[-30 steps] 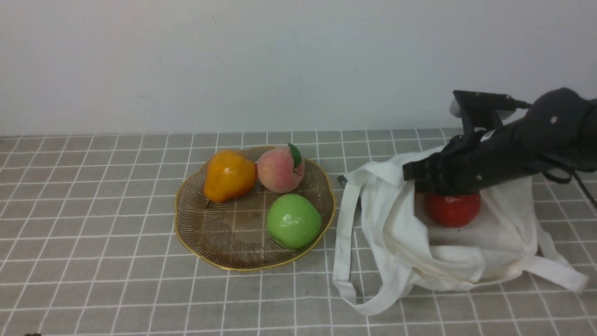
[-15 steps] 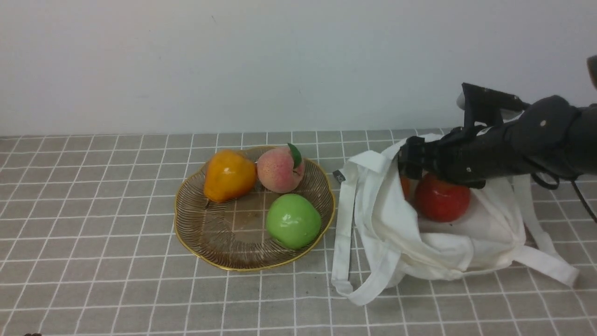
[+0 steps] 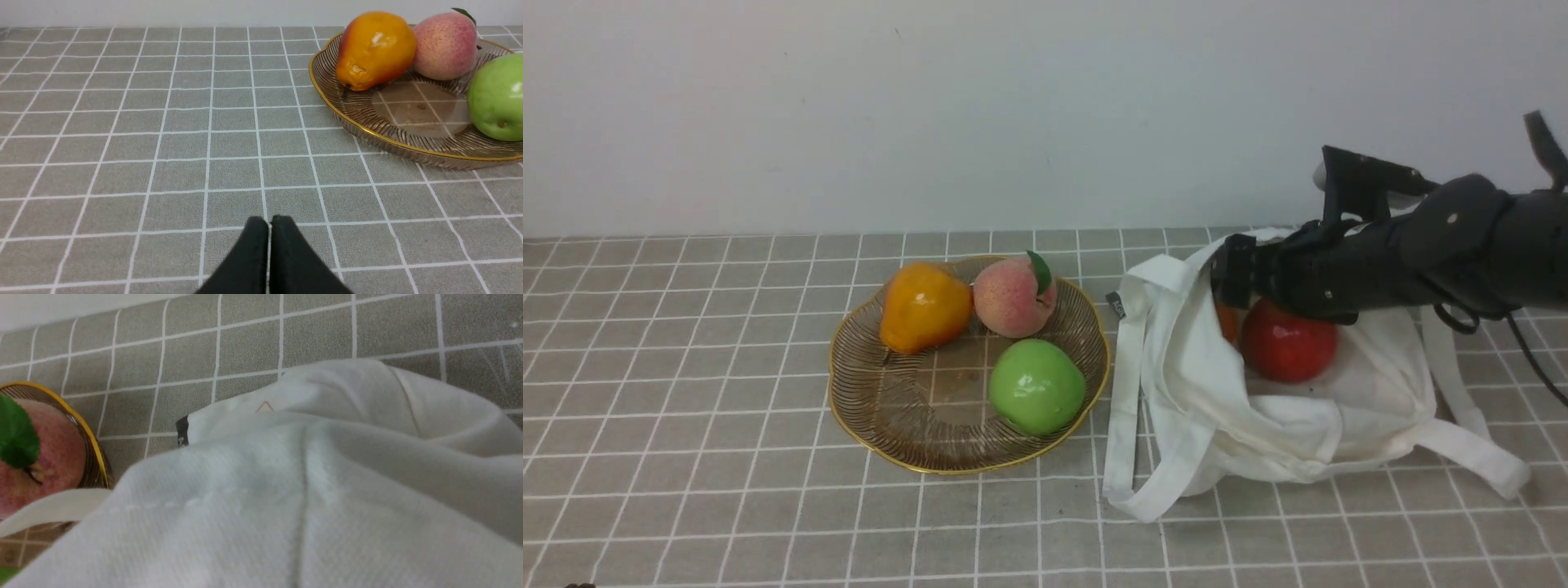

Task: Take the fruit out of the bag on the grey coffee tablecloth and place them on the plate.
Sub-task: 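Reach into the cloth bag and grasp a fruit inside it with the right gripper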

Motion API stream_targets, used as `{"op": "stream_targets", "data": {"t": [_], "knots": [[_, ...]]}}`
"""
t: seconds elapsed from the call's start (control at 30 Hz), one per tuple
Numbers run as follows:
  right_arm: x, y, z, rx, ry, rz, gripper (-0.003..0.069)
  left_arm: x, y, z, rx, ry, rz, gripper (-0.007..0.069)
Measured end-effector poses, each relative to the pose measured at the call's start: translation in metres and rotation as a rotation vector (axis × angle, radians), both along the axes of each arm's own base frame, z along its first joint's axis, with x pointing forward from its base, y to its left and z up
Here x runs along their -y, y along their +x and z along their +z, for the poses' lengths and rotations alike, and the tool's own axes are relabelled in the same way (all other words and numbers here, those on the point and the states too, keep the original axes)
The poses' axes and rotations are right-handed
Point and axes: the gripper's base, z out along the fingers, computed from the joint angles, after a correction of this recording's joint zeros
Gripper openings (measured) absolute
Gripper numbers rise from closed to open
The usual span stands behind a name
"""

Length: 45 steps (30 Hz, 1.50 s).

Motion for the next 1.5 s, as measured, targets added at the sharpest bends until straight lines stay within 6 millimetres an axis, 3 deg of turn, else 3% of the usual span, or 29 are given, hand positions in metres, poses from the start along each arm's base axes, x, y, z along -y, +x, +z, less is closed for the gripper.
{"op": "stream_targets", "data": {"t": [0.23,0.4,0.83,1.17,1.3,1.5], "knots": [[-0.006,-0.013,0.017,0.017,-0.023,0.095,0.0596,0.0,0.0,0.0,0.0,0.0,0.0,-0.0008],[-0.013,-0.016,0.017,0.042,-0.077,0.175,0.0593,0.0,0.0,0.0,0.0,0.0,0.0,-0.0008],[0.007,-0.015,0.012,0.024,-0.239,0.247,0.0589,0.0,0.0,0.0,0.0,0.0,0.0,-0.0008],[0.025,-0.013,0.01,-0.021,-0.296,0.143,0.0589,0.0,0.0,0.0,0.0,0.0,0.0,-0.0008],[0.026,-0.01,0.004,-0.039,-0.262,0.085,0.0601,0.0,0.0,0.0,0.0,0.0,0.0,-0.0008],[0.027,-0.005,-0.021,-0.095,-0.252,0.058,0.0651,0.0,0.0,0.0,0.0,0.0,0.0,-0.0008]]}}
